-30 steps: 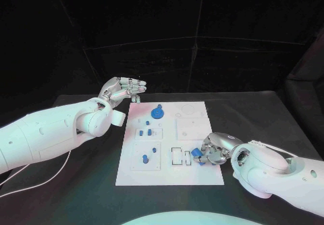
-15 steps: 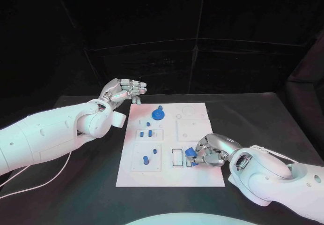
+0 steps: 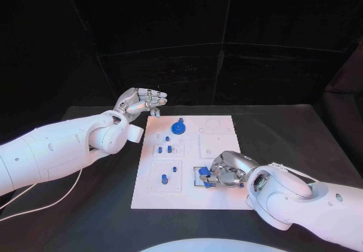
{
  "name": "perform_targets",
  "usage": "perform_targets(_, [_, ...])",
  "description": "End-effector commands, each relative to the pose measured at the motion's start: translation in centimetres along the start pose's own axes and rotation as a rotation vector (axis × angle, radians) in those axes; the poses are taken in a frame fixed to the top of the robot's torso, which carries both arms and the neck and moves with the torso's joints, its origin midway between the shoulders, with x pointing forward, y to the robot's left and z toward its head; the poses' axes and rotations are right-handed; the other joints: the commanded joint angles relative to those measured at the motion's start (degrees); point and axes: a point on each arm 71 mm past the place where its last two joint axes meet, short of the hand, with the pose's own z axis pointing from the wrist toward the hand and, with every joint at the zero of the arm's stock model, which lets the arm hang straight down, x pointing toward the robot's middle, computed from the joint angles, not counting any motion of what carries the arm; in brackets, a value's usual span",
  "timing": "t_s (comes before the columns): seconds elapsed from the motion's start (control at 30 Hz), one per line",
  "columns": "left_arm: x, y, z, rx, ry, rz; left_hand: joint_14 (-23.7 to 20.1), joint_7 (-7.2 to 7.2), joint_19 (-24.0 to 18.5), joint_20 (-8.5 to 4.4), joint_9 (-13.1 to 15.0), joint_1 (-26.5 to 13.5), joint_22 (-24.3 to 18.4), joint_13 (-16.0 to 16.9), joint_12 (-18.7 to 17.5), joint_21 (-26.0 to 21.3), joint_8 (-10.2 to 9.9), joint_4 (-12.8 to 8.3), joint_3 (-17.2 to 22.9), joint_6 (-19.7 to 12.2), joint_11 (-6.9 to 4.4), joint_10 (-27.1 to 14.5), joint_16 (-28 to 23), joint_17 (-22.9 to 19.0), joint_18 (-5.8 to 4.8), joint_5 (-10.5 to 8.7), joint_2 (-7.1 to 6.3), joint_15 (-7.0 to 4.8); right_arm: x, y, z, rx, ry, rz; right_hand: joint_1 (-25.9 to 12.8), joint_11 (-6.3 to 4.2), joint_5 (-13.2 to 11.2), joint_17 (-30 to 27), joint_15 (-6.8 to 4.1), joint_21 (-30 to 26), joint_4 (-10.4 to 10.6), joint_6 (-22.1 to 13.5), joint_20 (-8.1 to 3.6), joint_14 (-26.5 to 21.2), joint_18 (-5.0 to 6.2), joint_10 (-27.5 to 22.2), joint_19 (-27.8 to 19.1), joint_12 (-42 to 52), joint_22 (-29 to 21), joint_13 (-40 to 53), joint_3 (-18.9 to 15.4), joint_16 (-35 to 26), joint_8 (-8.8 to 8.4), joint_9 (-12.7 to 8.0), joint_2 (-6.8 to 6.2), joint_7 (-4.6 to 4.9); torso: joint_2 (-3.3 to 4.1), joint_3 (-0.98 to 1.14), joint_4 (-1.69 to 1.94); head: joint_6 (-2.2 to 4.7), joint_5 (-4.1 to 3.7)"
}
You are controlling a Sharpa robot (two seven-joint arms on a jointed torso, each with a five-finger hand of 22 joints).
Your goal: Assemble the parts on the task board
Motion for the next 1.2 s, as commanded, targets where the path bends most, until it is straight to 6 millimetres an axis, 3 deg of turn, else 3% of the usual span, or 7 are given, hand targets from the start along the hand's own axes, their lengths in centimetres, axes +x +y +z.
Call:
perform_targets(0.03, [0.2, -0.2, 0.1, 0.009, 0.008, -0.005, -0.4, 0.00, -0.4, -0.09, -0.1, -0.3, -0.1, -0.1, 0.2, -0.3, 0.1, -0.1, -0.4, 0.2, -0.13, -0.3, -0.3, 0.0, 0.83, 0.14, 0.44, -0.04, 0.1, -0.2, 0.2, 0.051, 0.006, -0.002, -0.8, -0.25, -0.7, 0.1, -0.38, 0.2, 0.0, 0.6, -0.33, 3.4, -0.58, 0.2, 0.1, -0.1, 0.1, 0.1, -0.6, 0.3, 0.30, 0.2, 0.09, -0.01, 0.01, -0.01, 0.00, 0.03, 0.05])
perform_targets(0.27, [0.2, -0.2, 0.0, 0.012, 0.006, -0.004, -0.4, 0.00, -0.4, -0.09, -0.1, -0.3, -0.1, -0.1, 0.2, -0.3, 0.1, -0.1, -0.4, 0.2, -0.13, -0.3, -0.3, 0.0, 0.83, 0.14, 0.44, -0.04, 0.3, 0.0, 0.8, 0.087, -0.008, -0.001, -2.3, -0.47, -4.1, -0.2, -0.58, 0.1, -0.1, 0.8, -0.53, 3.3, -0.55, 0.2, 0.0, -0.8, -0.1, -0.2, -1.9, 0.1, 0.76, 1.0, 0.92, -0.26, -0.03, 0.00, -0.08, -0.01, 0.05])
perform_targets(0.6, [0.2, -0.2, 0.0, 0.015, 0.004, -0.003, -0.4, 0.00, -0.4, -0.09, -0.1, -0.3, -0.1, -0.1, 0.2, -0.3, 0.1, -0.1, -0.4, 0.2, -0.13, -0.3, -0.3, 0.0, 0.83, 0.14, 0.44, -0.04, 0.3, 0.5, 1.5, 0.085, -0.044, 0.009, -3.7, -0.22, -10.4, -1.6, -0.42, -0.7, 0.0, -0.4, -0.47, 3.0, -0.32, -0.6, -0.5, -2.8, -1.5, -1.3, -4.2, -0.6, 0.61, 1.9, 0.77, 0.05, -0.05, 0.00, -0.09, -0.01, -0.01])
perform_targets(0.8, [0.2, -0.2, 0.1, 0.015, 0.004, -0.003, -0.4, 0.00, -0.4, -0.09, -0.1, -0.3, -0.1, -0.1, 0.2, -0.3, 0.1, -0.1, -0.4, 0.2, -0.13, -0.3, -0.3, 0.0, 0.83, 0.14, 0.44, -0.04, 0.3, 0.5, 1.7, 0.079, -0.057, -0.002, -5.9, 0.30, -16.2, -3.1, 0.02, -1.9, 0.1, -1.9, -0.08, 2.7, 0.02, -1.9, -1.3, -5.3, -3.4, -3.1, -4.8, -1.6, 0.24, 2.3, -1.77, 0.58, -0.06, -0.04, -0.02, -0.03, -0.04])
perform_targets(0.97, [0.1, -0.2, 0.1, 0.015, 0.003, -0.003, -0.4, 0.00, -0.4, -0.09, -0.1, -0.3, -0.1, -0.1, 0.2, -0.3, 0.1, -0.1, -0.4, 0.2, -0.13, -0.3, -0.3, 0.0, 0.83, 0.14, 0.44, -0.04, 0.3, 0.6, 1.8, 0.074, -0.060, -0.005, -8.7, 0.47, -19.7, -3.7, 0.20, -2.5, 0.2, -2.4, 0.12, 2.6, 0.16, -2.7, -1.5, -7.1, -4.2, -4.3, -2.0, -2.1, 0.25, 2.7, -5.25, 0.78, -0.07, 0.05, -0.14, -0.05, 0.03])
perform_targets(1.07, [0.2, -0.2, 0.1, 0.014, 0.004, -0.003, -0.4, 0.00, -0.4, -0.09, -0.1, -0.3, -0.1, -0.1, 0.2, -0.3, 0.1, -0.1, -0.4, 0.2, -0.13, -0.3, -0.3, 0.0, 0.83, 0.14, 0.44, -0.04, 0.3, 0.7, 1.7, 0.067, -0.063, -0.005, -9.6, 0.53, -20.4, -3.9, 0.23, -2.7, 0.2, -2.6, 0.17, 2.6, 0.19, -2.9, -1.5, -7.8, -4.3, -4.7, -0.7, -2.3, 0.26, 2.9, -6.36, 0.83, -0.03, 0.06, -0.12, -0.03, -0.02])
perform_targets(1.2, [0.1, -0.2, 0.1, 0.014, 0.004, -0.003, -0.4, 0.00, -0.4, -0.09, -0.1, -0.3, -0.1, -0.1, 0.2, -0.3, 0.1, -0.1, -0.4, 0.2, -0.13, -0.3, -0.3, 0.0, 0.83, 0.14, 0.44, -0.04, 0.3, 0.9, 1.6, 0.049, -0.062, -0.006, -9.7, 0.52, -20.1, -3.9, 0.23, -2.7, 0.2, -2.6, 0.18, 2.6, 0.19, -3.0, -1.5, -8.0, -4.3, -4.9, -0.1, -2.3, 0.31, 3.0, -6.44, 0.82, -0.07, 0.08, -0.12, 0.00, -0.03])
